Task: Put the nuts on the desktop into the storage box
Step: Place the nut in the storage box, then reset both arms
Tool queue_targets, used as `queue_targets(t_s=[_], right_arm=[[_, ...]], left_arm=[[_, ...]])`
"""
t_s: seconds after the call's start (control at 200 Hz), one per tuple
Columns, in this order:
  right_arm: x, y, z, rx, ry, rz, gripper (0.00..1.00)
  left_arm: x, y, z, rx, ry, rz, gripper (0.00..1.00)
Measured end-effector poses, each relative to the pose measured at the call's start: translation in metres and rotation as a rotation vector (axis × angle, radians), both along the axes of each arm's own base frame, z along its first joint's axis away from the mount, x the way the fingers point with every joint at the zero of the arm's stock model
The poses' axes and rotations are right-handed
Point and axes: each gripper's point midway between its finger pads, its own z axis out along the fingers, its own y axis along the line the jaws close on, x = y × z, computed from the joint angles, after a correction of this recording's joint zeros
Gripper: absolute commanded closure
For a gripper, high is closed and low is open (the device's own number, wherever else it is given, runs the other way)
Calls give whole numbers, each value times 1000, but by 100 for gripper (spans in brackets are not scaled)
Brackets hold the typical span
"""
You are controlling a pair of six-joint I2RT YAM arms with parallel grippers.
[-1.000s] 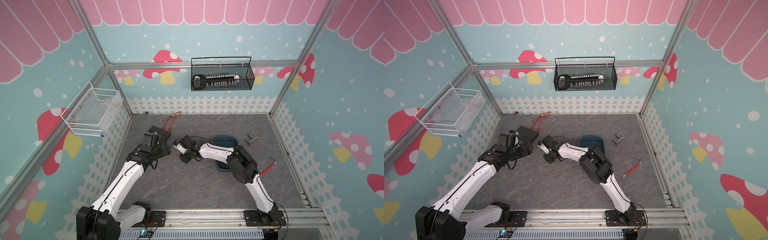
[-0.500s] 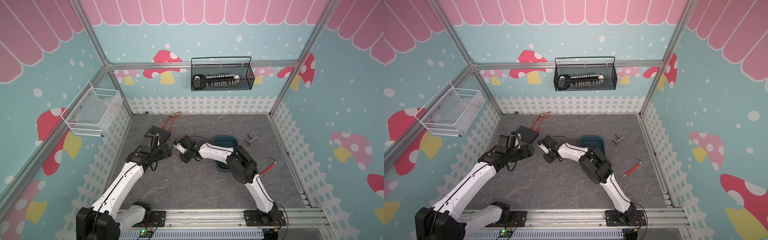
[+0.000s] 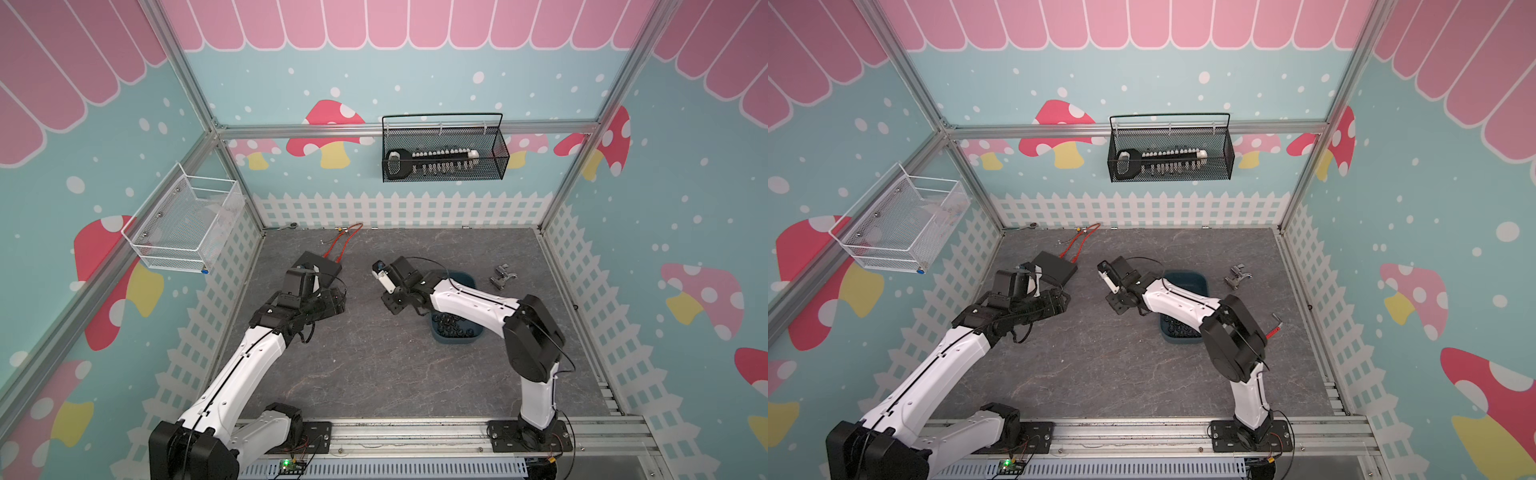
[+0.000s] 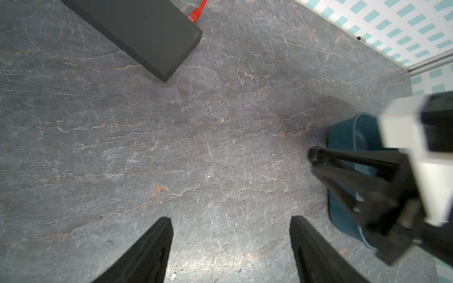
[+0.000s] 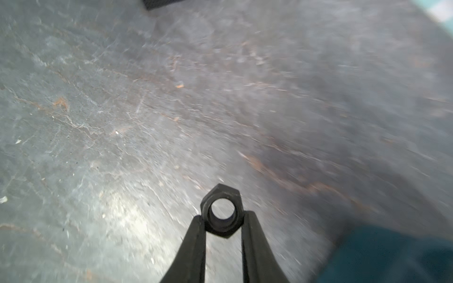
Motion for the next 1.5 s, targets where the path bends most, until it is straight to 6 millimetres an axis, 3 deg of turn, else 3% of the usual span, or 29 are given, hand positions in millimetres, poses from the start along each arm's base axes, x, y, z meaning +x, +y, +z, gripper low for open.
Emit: queue_targets(t_s=[0.09,0.19,0.315,0.395,0.425,0.58,0.6,0.836,0.946,1.041,1.131,1.196,1.251,1.406,1.501], right_arm=[[1,-45,33,32,-57,-85,92],[2,-102,47,49,-87,-200,91],[1,-166,24,7,-54,-338,89],[-7,-181,1,-28,-6,-364,84],[-11,-184,-8,-39,14,-364,78],[-16,-182,-20,-32,49,-361,6],[-15,-182,-20,-30,47,-362,2],[-9,-185,-15,-15,24,-381,1],[-2,-198,-4,-7,-15,-422,1],[13,-225,16,21,-133,-500,1],[20,-274,26,45,-270,-640,1],[19,-312,17,39,-352,-753,1],[10,-333,-3,16,-399,-809,1],[-27,-346,-65,-47,-443,-793,1],[-32,-347,-53,-13,-574,-774,1]], left_arm=[[3,-5,-5,-11,13,-14,21],[8,-15,-15,-15,33,-41,21],[12,-35,-29,-12,64,-94,21],[15,-46,-35,-9,75,-122,21],[16,-50,-35,-9,74,-131,21],[24,-58,-32,-14,49,-142,20],[25,-58,-31,-16,43,-141,20],[37,-57,-22,-12,-21,-121,19],[51,-50,-13,19,-90,-74,19],[66,-35,-2,62,-204,1,18],[69,-10,10,93,-359,96,17],[64,10,16,116,-480,149,17],[57,24,20,147,-593,181,17],[39,47,8,281,-769,210,17],[41,67,9,341,-806,266,18]])
